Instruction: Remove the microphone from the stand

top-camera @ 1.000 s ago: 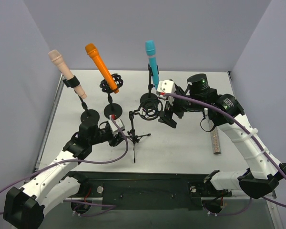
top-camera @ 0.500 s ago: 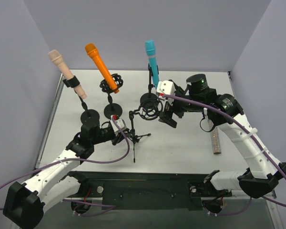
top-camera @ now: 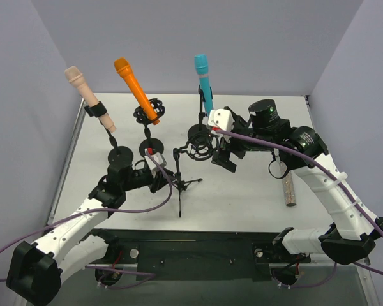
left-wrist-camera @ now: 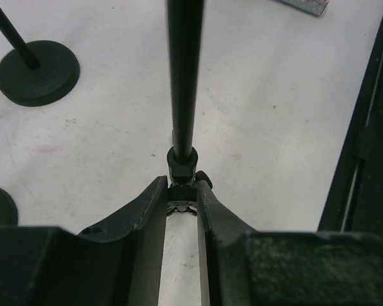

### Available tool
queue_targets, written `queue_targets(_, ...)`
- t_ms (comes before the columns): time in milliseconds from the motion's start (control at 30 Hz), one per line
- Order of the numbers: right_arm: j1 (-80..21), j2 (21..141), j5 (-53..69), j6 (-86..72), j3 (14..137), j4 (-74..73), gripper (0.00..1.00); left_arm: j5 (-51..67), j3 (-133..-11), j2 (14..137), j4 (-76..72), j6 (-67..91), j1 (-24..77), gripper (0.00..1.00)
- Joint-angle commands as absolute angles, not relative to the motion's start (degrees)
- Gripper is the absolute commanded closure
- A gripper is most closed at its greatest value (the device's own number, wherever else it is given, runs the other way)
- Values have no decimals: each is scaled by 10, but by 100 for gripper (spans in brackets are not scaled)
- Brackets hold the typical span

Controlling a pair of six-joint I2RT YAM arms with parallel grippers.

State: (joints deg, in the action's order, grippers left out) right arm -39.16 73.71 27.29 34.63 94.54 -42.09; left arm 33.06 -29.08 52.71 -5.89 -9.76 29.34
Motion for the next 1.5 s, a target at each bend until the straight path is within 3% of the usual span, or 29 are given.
queue_targets(0, -406, 727, 260, 342, 949, -432, 2, 426, -308, 553, -53, 24, 251, 100)
queue_targets(167, -409, 727, 255, 332, 947, -435, 2, 531, -305, 604, -111, 155, 185, 100)
queue_targets(467, -410, 722, 261, 330, 928, -434, 2, 578, -304, 665, -195, 266, 180, 100)
queue_targets(500, -409, 723, 263, 332, 929, -434, 2, 562, -308, 659, -172, 257, 179, 96)
queue_targets(533, -410, 723, 264, 333, 930, -434, 2, 534, -315, 641, -144, 241, 180, 75)
queue_targets(600, -410, 722, 266, 338, 930, -433, 2, 493, -330, 615, -88, 178, 180, 52)
queue_targets(733, -410, 721, 272, 345, 927, -429, 2, 449, -349, 577, -18, 85, 180, 37)
queue_targets(1033, -410, 716, 279, 392, 939, -429, 0, 375, -345, 549, 33, -101, 265, 34)
queue_targets(1467, -425, 717, 286, 375, 997, -459, 0, 321, -334, 533, -11, -98, 280, 36)
